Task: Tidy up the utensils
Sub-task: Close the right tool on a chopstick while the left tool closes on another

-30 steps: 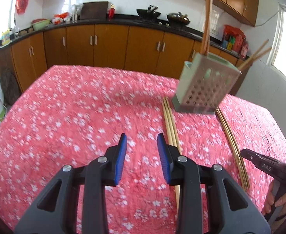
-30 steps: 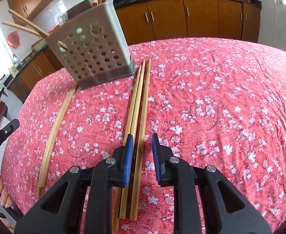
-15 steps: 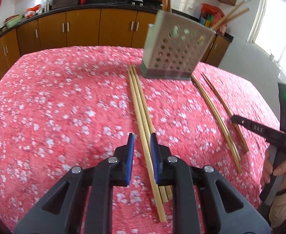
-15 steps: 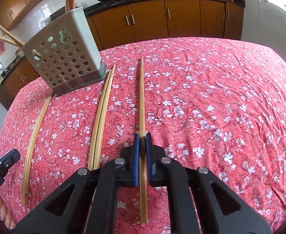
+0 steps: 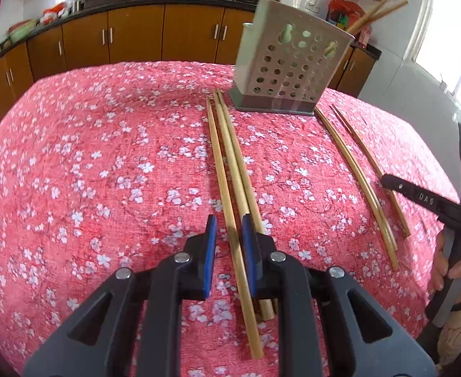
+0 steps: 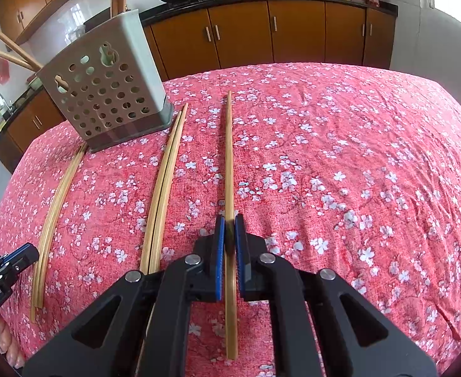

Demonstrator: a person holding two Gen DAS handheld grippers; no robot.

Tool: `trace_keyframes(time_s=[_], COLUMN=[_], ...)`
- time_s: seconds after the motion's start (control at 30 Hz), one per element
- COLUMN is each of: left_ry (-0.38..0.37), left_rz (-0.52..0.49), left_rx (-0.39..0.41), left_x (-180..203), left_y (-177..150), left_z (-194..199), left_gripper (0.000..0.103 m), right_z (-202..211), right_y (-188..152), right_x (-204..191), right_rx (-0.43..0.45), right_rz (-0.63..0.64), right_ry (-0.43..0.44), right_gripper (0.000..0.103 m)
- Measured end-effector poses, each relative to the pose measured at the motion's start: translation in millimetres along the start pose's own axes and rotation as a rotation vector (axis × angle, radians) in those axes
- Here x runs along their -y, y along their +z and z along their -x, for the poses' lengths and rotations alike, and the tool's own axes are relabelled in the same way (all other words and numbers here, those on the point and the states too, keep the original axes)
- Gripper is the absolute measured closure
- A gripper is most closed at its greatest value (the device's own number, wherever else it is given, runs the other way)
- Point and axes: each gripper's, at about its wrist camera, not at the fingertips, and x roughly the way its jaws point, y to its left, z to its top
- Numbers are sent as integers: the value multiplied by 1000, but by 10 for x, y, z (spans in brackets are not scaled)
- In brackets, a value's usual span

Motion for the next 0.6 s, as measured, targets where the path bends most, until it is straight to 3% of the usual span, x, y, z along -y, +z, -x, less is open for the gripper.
trace_keyframes(time_s=[0.1,0.33,0.4,0.6], left_ry=[9,113,137,187], left_rz=[-5,-81,-77,-17], left_rx=[-10,-6,-3,-1], left_x=[4,133,105,-160], left_y=[-10,-13,9,203], left_z=[-17,-73,-86,-179], left_gripper=[85,90,94,95], right_z=[-20,-17,2,-5], right_y=[3,-20,-46,-32], right_x=[-19,-50,-52,-23], right_rx=[2,4,2,11], right_rz=[7,34,38,70], right_ry=[-4,-15,-11,-16], right_gripper=[95,95,95,95])
